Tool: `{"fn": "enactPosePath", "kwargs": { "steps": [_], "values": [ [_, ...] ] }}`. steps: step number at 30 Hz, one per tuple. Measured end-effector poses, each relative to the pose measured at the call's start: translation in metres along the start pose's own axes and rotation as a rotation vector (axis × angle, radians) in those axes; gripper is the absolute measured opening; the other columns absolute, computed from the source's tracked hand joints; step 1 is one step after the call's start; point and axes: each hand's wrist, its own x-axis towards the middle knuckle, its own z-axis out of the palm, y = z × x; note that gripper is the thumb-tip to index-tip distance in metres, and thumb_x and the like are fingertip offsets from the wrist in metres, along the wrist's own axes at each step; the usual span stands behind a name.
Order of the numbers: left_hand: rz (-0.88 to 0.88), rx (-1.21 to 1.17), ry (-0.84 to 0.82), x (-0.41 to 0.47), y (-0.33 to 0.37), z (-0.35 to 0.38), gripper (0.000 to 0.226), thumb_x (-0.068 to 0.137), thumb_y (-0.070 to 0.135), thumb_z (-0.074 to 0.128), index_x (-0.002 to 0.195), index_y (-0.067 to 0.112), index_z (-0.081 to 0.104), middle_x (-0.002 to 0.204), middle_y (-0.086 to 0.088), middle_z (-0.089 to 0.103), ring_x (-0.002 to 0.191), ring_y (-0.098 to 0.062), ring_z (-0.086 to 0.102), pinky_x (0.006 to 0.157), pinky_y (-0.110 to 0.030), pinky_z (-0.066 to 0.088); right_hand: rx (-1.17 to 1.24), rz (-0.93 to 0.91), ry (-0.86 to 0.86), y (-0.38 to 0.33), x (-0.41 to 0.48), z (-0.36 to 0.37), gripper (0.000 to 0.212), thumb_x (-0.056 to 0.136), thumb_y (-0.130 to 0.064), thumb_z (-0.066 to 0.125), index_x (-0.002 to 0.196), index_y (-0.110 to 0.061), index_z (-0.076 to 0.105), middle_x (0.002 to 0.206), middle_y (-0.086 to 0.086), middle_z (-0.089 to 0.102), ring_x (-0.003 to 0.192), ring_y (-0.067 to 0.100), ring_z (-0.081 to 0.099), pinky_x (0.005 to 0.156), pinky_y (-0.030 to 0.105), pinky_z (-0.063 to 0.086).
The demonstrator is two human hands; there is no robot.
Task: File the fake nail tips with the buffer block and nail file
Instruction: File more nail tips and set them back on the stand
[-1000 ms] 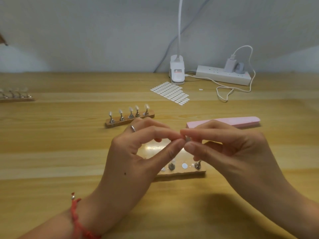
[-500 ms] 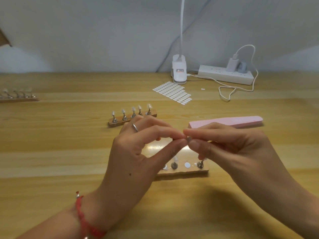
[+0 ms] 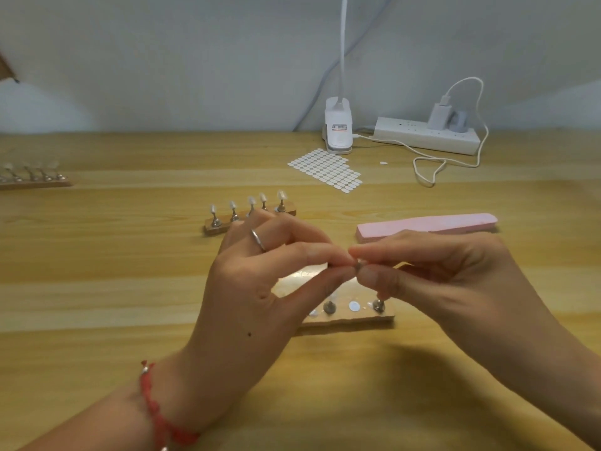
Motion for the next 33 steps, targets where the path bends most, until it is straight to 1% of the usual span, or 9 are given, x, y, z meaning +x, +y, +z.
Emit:
{"fn": "enactPosePath", "kwargs": {
  "steps": [3, 8, 10, 12, 15, 20, 23, 27, 33],
  "values": [
    [0.001, -0.036, -0.063, 0.001, 0.002, -0.001, 0.007, 0.083, 0.026, 0.069, 0.090, 0.026, 0.070, 0.090, 0.013, 0.063, 0.086, -0.015, 0.060, 0.079, -0.038, 0.045, 0.065, 0.073, -0.039, -0.001, 0.002, -0.006, 0.034, 0.053, -0.029, 0.080, 0.087, -0.031, 0.080, 0.070, 0.002, 0.075, 0.057, 0.011, 0.066, 0.060, 0.019, 0.055],
    [-0.008, -0.098, -0.124, 0.002, 0.008, -0.004, 0.006, 0.084, 0.027, 0.066, 0.089, 0.027, 0.070, 0.090, 0.014, 0.062, 0.088, -0.012, 0.063, 0.078, -0.038, 0.047, 0.122, 0.153, -0.168, 0.000, 0.005, -0.014, 0.041, 0.049, -0.019, 0.085, 0.090, -0.024, 0.080, 0.071, 0.004, 0.073, 0.058, 0.013, 0.065, 0.060, 0.019, 0.054],
    [-0.010, -0.114, -0.101, 0.002, 0.012, -0.005, 0.006, 0.084, 0.028, 0.067, 0.089, 0.030, 0.069, 0.093, 0.016, 0.060, 0.089, -0.013, 0.062, 0.080, -0.030, 0.044, 0.139, 0.125, -0.207, -0.001, 0.006, -0.017, 0.049, 0.054, -0.014, 0.090, 0.100, -0.025, 0.078, 0.085, 0.002, 0.076, 0.072, 0.013, 0.070, 0.065, 0.019, 0.055],
    [-0.008, -0.104, -0.061, 0.003, 0.015, -0.004, 0.005, 0.084, 0.032, 0.067, 0.087, 0.035, 0.070, 0.097, 0.013, 0.056, 0.094, -0.018, 0.058, 0.081, -0.025, 0.039, 0.200, 0.119, -0.301, -0.002, 0.006, -0.018, 0.054, 0.066, -0.018, 0.088, 0.117, -0.027, 0.071, 0.108, 0.001, 0.075, 0.096, 0.015, 0.072, 0.076, 0.021, 0.056],
    [-0.014, -0.067, -0.014, 0.002, 0.016, -0.004, 0.012, 0.085, 0.037, 0.066, 0.096, 0.036, 0.068, 0.103, 0.009, 0.049, 0.098, -0.024, 0.053, 0.082, -0.028, 0.036, 0.352, 0.166, -0.438, -0.002, 0.005, -0.016, 0.055, 0.082, -0.026, 0.075, 0.134, -0.024, 0.059, 0.122, 0.007, 0.070, 0.113, 0.026, 0.067, 0.092, 0.023, 0.052],
    [-0.032, -0.045, 0.007, -0.001, 0.014, 0.000, 0.010, 0.084, 0.033, 0.066, 0.093, 0.037, 0.069, 0.102, 0.014, 0.048, 0.097, -0.019, 0.050, 0.083, -0.032, 0.037, 0.430, 0.219, -0.399, 0.002, 0.004, -0.014, 0.052, 0.085, -0.019, 0.067, 0.136, -0.020, 0.056, 0.121, 0.015, 0.070, 0.115, 0.031, 0.066, 0.097, 0.031, 0.052],
    [-0.030, -0.020, -0.001, -0.002, 0.013, 0.001, 0.009, 0.084, 0.031, 0.066, 0.091, 0.037, 0.067, 0.100, 0.010, 0.051, 0.097, -0.014, 0.048, 0.084, -0.025, 0.035, 0.417, 0.216, -0.376, 0.003, 0.002, -0.013, 0.055, 0.084, -0.017, 0.064, 0.138, -0.019, 0.054, 0.119, 0.015, 0.070, 0.113, 0.032, 0.067, 0.095, 0.030, 0.053],
    [-0.048, -0.002, -0.017, -0.002, 0.013, 0.002, 0.011, 0.084, 0.031, 0.065, 0.093, 0.037, 0.064, 0.098, 0.010, 0.050, 0.095, -0.016, 0.052, 0.095, -0.014, 0.025, 0.395, 0.194, -0.363, 0.002, 0.002, -0.011, 0.055, 0.085, -0.017, 0.063, 0.139, -0.019, 0.052, 0.117, 0.014, 0.071, 0.112, 0.029, 0.068, 0.092, 0.028, 0.054],
    [-0.100, -0.026, -0.068, -0.002, 0.012, 0.001, 0.012, 0.082, 0.032, 0.065, 0.093, 0.038, 0.066, 0.099, 0.010, 0.052, 0.099, -0.014, 0.052, 0.085, -0.015, 0.033, 0.376, 0.176, -0.326, 0.007, 0.003, -0.010, 0.056, 0.086, -0.017, 0.063, 0.140, -0.019, 0.051, 0.112, 0.016, 0.073, 0.109, 0.027, 0.069, 0.090, 0.031, 0.056]
  ]
}}
